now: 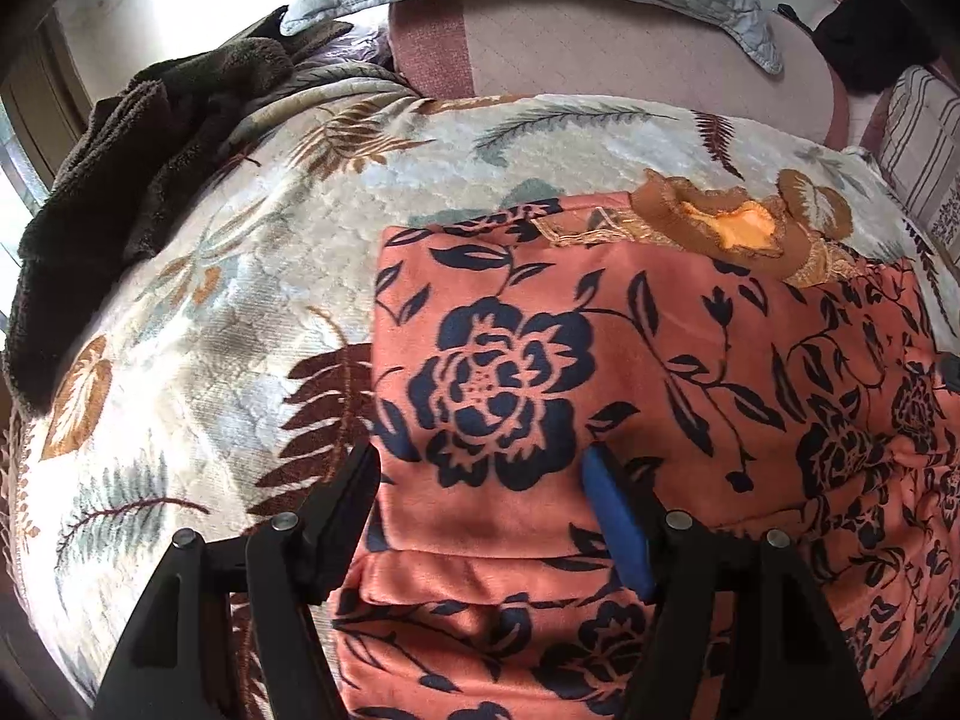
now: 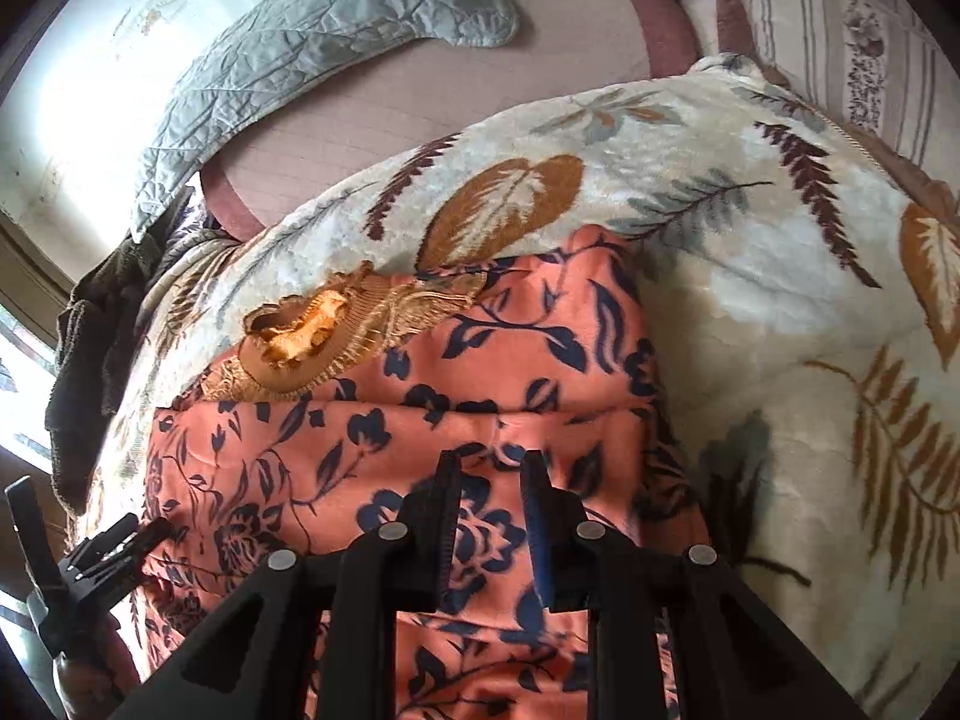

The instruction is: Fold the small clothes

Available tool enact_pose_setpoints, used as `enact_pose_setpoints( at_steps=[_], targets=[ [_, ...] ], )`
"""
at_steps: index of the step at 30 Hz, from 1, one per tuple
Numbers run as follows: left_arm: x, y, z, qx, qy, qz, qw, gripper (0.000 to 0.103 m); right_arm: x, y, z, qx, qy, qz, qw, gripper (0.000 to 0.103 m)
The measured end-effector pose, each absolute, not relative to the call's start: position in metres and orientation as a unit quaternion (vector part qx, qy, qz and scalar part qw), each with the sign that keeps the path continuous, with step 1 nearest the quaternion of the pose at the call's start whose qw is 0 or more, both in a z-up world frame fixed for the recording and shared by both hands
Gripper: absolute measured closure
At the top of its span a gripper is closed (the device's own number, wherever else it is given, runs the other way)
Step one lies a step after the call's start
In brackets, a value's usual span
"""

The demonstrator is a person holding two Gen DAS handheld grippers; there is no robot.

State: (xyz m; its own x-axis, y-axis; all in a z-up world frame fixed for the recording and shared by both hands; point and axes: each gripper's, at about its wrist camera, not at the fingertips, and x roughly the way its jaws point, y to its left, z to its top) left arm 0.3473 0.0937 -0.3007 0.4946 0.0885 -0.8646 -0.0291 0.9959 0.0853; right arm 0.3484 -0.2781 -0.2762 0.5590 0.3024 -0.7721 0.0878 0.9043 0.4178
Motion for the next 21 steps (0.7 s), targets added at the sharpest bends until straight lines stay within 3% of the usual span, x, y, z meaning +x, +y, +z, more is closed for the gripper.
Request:
enact_pose_setpoints(
  at_steps=[5,13,17,21],
  targets=[
    [0.349,0.095,-0.316,0.040,0.520,0.032,0.853,0.027,0.346,-0.287,-0.314,0.213,0.529,0.071,0.819,0.080],
    [0.325,0.110,-0.290,0.010,0.487,0.038,0.872,0.027,0.321,-0.287,-0.291,0.217,0.494,0.112,0.834,0.080],
    [0.326,0.110,-0.313,0.032,0.530,0.046,0.846,0.027,0.327,-0.272,-0.310,0.205,0.531,0.110,0.815,0.080],
    [0.302,0.117,-0.294,0.016,0.500,0.040,0.865,0.027,0.312,-0.288,-0.288,0.245,0.482,0.125,0.832,0.080]
  ],
)
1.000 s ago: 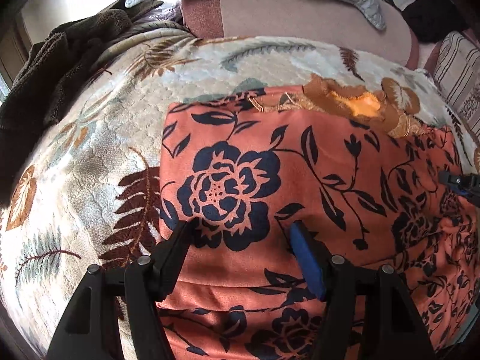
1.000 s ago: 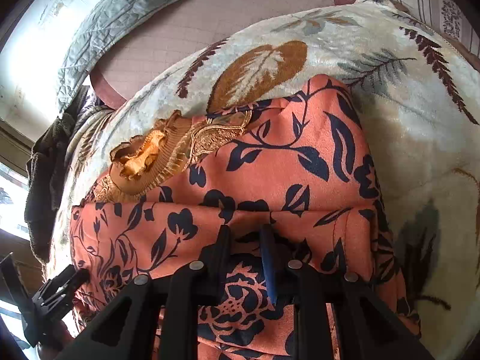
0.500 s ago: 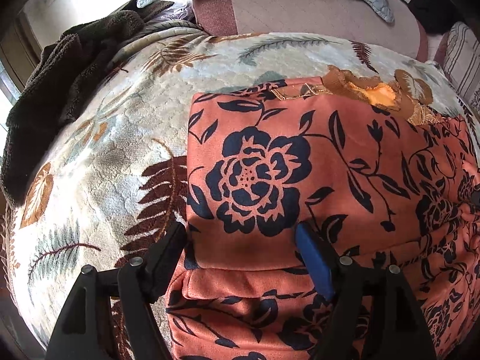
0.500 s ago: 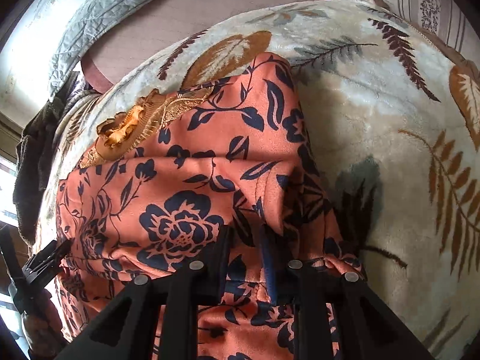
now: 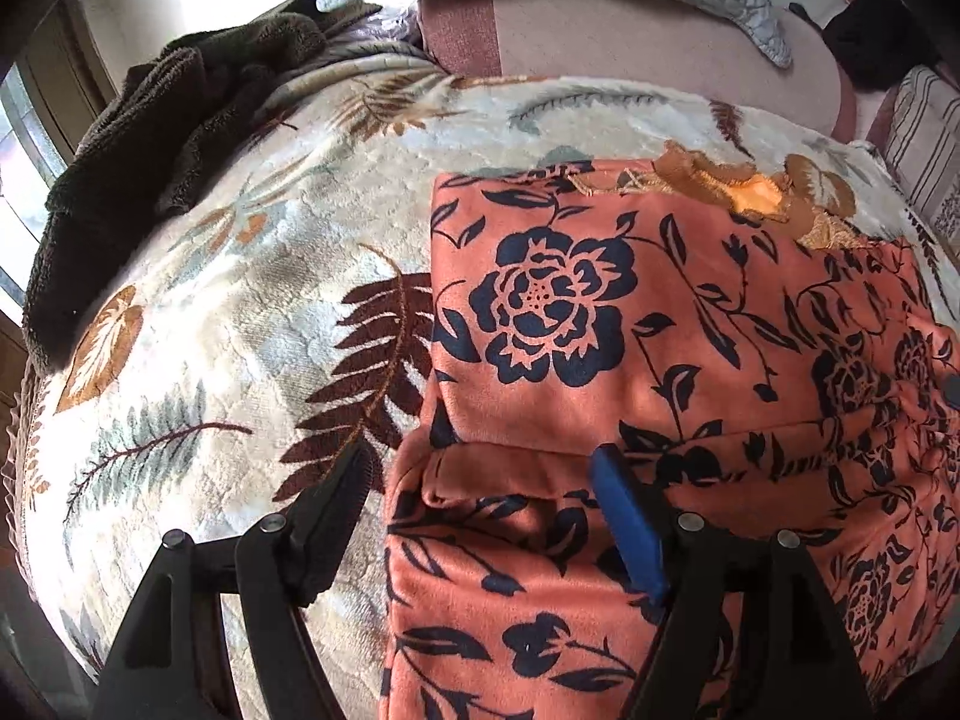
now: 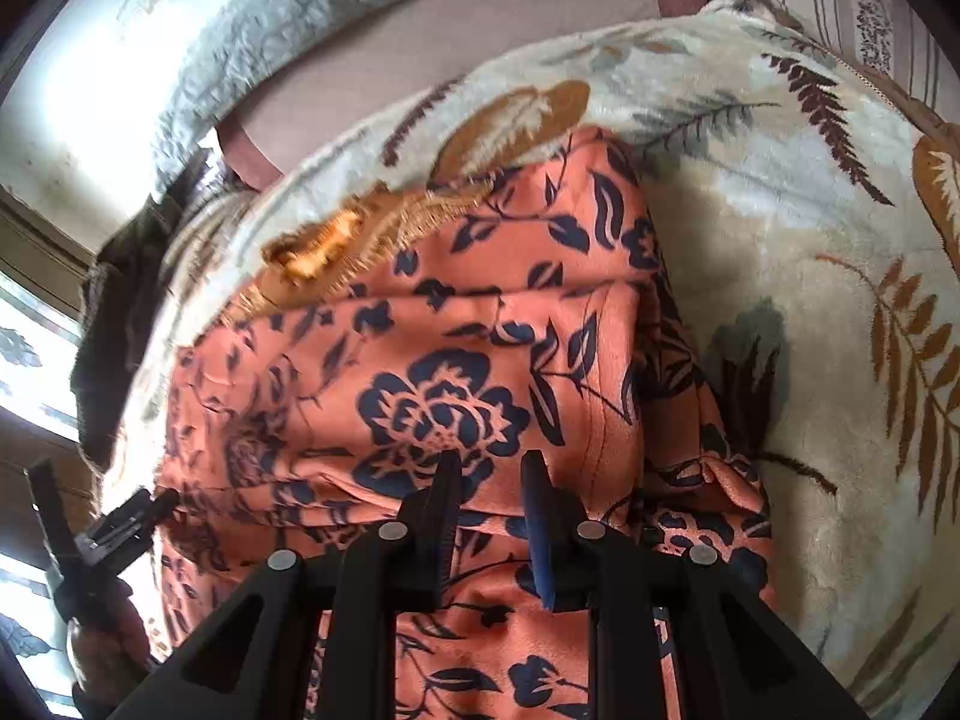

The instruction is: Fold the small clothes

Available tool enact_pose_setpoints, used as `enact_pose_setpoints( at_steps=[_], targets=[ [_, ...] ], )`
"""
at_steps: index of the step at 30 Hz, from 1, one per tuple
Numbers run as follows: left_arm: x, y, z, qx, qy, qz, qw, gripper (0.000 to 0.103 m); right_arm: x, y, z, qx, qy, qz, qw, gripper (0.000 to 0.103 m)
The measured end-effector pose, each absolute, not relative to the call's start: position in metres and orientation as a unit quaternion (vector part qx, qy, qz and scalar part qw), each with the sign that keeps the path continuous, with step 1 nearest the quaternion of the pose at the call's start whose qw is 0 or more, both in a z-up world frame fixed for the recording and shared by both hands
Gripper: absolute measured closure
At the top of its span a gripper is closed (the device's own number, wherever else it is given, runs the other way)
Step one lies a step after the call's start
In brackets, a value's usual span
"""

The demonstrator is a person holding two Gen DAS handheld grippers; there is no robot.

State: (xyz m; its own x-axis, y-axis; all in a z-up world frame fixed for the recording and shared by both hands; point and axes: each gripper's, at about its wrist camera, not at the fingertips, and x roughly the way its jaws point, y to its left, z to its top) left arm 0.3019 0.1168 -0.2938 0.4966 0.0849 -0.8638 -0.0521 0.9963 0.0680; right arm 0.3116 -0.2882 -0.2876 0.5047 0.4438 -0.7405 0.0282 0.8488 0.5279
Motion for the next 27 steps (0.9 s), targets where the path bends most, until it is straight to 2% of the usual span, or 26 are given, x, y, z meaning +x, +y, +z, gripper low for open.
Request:
enact_pose_setpoints(
  at_steps=[4,5,6,8,12,24,25,27],
  targets=[
    [0.254,0.142,-0.282,-0.009,0.468,0.056,0.882,0.027,0.278,-0.310,-0.265,0.273,0.418,0.138,0.855,0.079],
    [0.243,0.151,-0.282,-0.020,0.463,0.063,0.884,0.027,0.268,-0.316,-0.263,0.285,0.408,0.141,0.856,0.072],
    [0.231,0.159,-0.282,-0.030,0.459,0.069,0.885,0.027,0.260,-0.321,-0.263,0.298,0.402,0.145,0.854,0.052],
    [0.208,0.174,-0.282,-0.051,0.452,0.078,0.887,0.027,0.243,-0.332,-0.262,0.323,0.380,0.145,0.855,0.025],
    [0.162,0.192,-0.284,-0.082,0.450,0.071,0.887,0.027,0.209,-0.345,-0.256,0.323,0.360,0.139,0.864,0.026],
    [0.093,0.166,-0.322,-0.116,0.543,-0.018,0.831,0.026,0.132,-0.363,-0.305,0.325,0.483,0.121,0.804,0.026],
    [0.092,0.164,-0.322,-0.116,0.543,-0.022,0.831,0.028,0.128,-0.362,-0.311,0.322,0.501,0.112,0.796,0.026],
    [0.091,0.159,-0.320,-0.110,0.540,-0.030,0.834,0.041,0.119,-0.358,-0.323,0.322,0.522,0.110,0.782,0.026]
  ],
)
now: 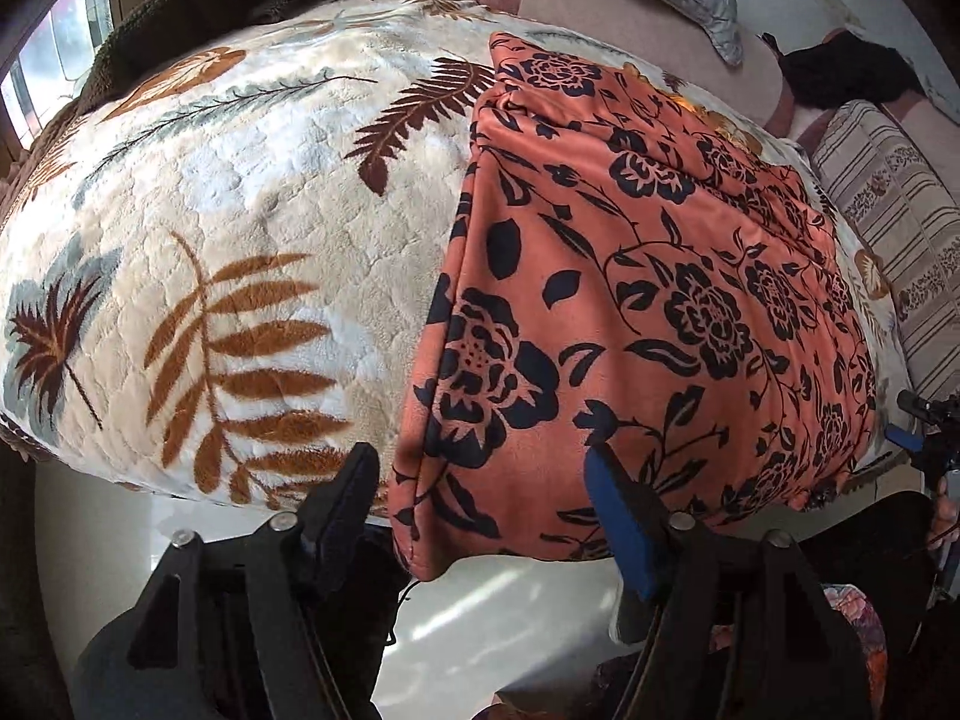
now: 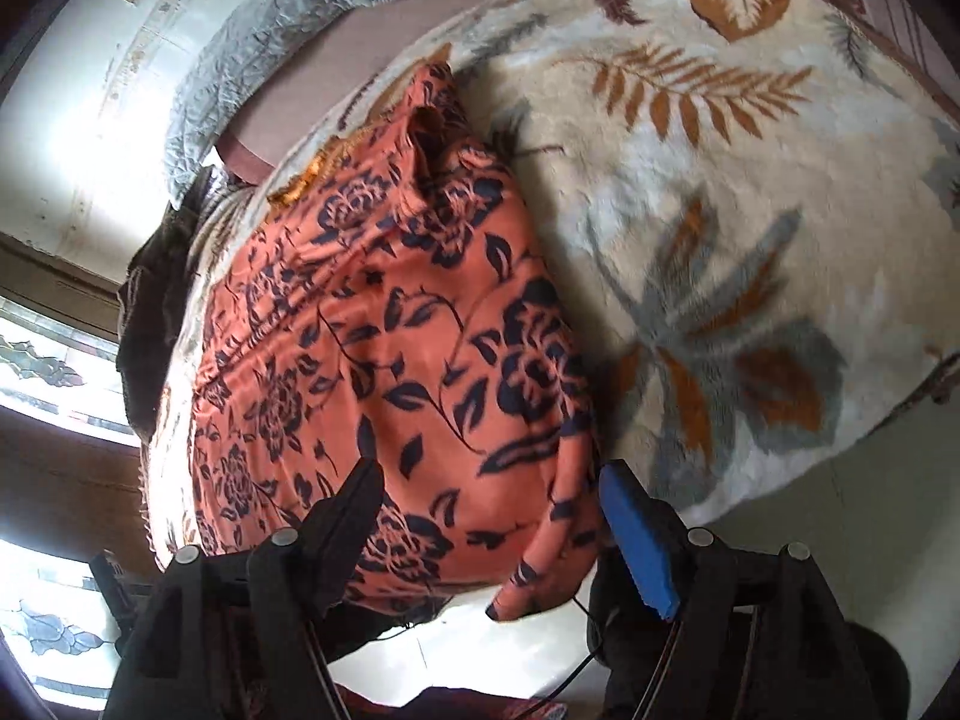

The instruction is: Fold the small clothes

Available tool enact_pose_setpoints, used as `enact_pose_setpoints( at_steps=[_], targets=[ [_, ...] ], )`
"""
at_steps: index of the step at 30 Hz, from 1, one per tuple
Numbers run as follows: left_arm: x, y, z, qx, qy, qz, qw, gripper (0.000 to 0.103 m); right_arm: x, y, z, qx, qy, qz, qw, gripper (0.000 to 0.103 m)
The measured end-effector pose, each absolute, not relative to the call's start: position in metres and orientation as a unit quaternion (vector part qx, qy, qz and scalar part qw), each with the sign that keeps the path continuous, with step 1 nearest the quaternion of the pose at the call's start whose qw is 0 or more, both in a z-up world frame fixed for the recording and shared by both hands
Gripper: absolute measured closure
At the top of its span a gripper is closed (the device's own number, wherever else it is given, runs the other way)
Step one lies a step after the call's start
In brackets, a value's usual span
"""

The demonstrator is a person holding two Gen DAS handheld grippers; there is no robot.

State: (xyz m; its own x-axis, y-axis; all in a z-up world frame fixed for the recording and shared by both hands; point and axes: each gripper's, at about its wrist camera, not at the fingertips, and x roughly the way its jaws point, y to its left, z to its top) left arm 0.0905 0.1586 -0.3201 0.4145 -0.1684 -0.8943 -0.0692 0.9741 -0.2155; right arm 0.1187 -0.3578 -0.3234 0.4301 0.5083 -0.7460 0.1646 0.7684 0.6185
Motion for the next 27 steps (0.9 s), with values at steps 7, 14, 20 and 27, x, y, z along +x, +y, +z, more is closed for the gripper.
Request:
enact_pose_setpoints(
  at_steps=[7,14,20,27],
  targets=[
    [0.090,0.151,-0.323,-0.092,0.554,-0.047,0.826,0.062,0.099,-0.333,-0.370,0.320,0.583,0.073,0.744,0.026],
    [0.080,0.176,-0.336,-0.124,0.573,-0.035,0.809,0.042,0.099,-0.320,-0.410,0.357,0.582,0.082,0.726,0.027],
    [0.067,0.188,-0.342,-0.134,0.574,-0.044,0.807,0.043,0.095,-0.318,-0.394,0.321,0.568,0.109,0.750,0.065],
    [0.063,0.189,-0.350,-0.132,0.582,-0.061,0.800,0.063,0.074,-0.317,-0.346,0.271,0.527,0.144,0.793,0.093]
  ],
)
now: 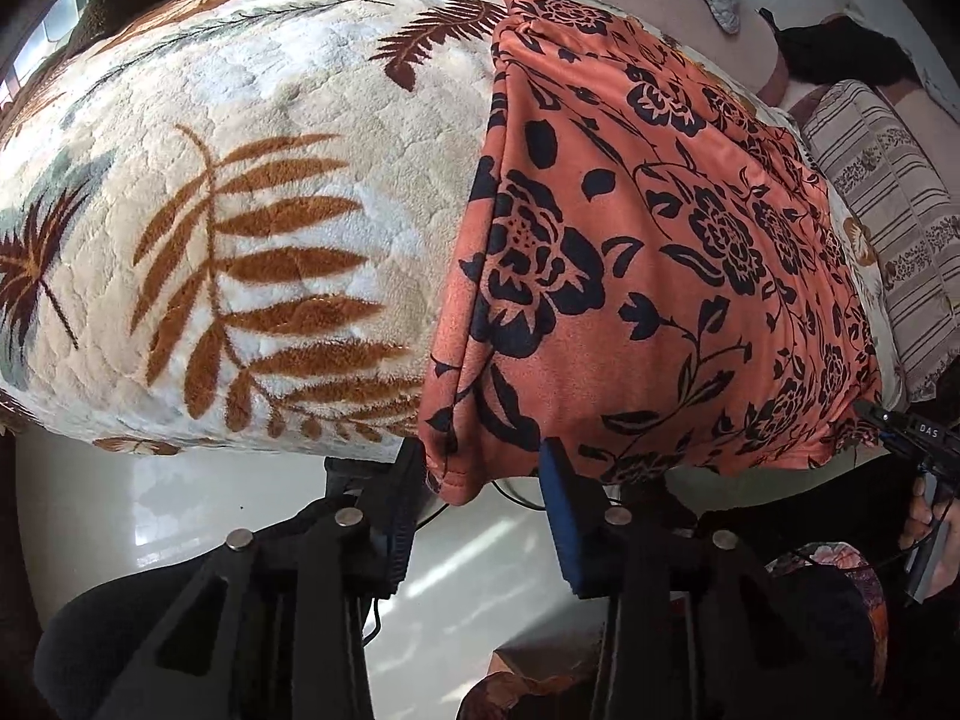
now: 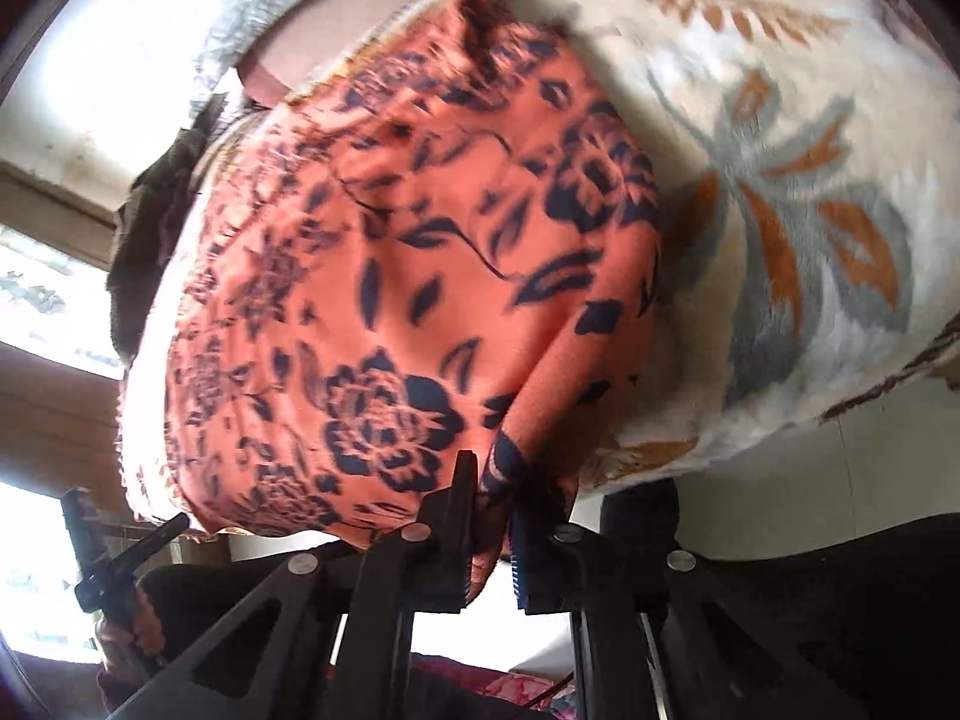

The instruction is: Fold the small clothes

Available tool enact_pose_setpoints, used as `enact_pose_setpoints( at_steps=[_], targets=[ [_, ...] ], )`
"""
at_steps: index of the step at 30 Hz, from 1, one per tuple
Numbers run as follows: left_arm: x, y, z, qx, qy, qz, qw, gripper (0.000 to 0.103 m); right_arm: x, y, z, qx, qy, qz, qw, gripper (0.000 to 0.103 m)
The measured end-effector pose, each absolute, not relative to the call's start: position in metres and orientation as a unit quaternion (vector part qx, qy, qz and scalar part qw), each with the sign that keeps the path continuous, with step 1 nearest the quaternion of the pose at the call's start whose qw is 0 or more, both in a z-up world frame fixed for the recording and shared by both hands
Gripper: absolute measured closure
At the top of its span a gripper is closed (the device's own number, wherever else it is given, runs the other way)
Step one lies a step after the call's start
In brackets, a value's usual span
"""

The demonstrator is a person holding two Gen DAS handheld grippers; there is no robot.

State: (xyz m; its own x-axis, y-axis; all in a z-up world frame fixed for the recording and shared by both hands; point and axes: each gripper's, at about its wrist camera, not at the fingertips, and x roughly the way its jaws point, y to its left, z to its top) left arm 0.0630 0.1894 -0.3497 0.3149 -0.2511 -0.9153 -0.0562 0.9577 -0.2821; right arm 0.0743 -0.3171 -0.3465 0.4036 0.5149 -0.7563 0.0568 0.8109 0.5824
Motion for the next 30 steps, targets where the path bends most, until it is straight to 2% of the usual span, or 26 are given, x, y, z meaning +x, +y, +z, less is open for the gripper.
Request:
enact_pose_setpoints(
  at_steps=[1,3,5,9,10,11,13,14,16,24,30],
  targets=[
    [0.062,0.191,-0.351,-0.135,0.583,-0.056,0.799,0.062,0.072,-0.315,-0.339,0.272,0.520,0.147,0.797,0.093],
    [0.065,0.194,-0.358,-0.141,0.593,-0.043,0.792,0.055,0.072,-0.316,-0.335,0.275,0.514,0.149,0.799,0.093],
    [0.068,0.194,-0.363,-0.143,0.597,-0.027,0.789,0.042,0.074,-0.313,-0.334,0.272,0.515,0.152,0.798,0.093],
    [0.072,0.187,-0.369,-0.150,0.593,-0.039,0.790,0.042,0.079,-0.303,-0.331,0.273,0.518,0.156,0.795,0.093],
    [0.073,0.187,-0.369,-0.158,0.587,-0.044,0.793,0.050,0.079,-0.303,-0.330,0.274,0.517,0.157,0.796,0.093],
    [0.074,0.183,-0.370,-0.167,0.585,-0.051,0.792,0.062,0.079,-0.303,-0.329,0.274,0.516,0.158,0.796,0.093],
    [0.078,0.180,-0.372,-0.176,0.586,-0.056,0.789,0.071,0.079,-0.306,-0.326,0.276,0.508,0.162,0.800,0.093],
    [0.077,0.181,-0.371,-0.176,0.586,-0.059,0.789,0.082,0.080,-0.309,-0.323,0.278,0.503,0.163,0.802,0.093],
    [0.074,0.182,-0.368,-0.179,0.585,-0.061,0.789,0.095,0.079,-0.315,-0.312,0.285,0.488,0.166,0.808,0.093],
    [0.064,0.178,-0.320,-0.183,0.545,-0.120,0.809,0.096,0.071,-0.350,-0.261,0.315,0.406,0.178,0.839,0.094],
    [0.072,0.170,-0.325,-0.158,0.558,-0.112,0.807,0.096,0.080,-0.347,-0.293,0.295,0.491,0.118,0.811,0.092]
  ],
)
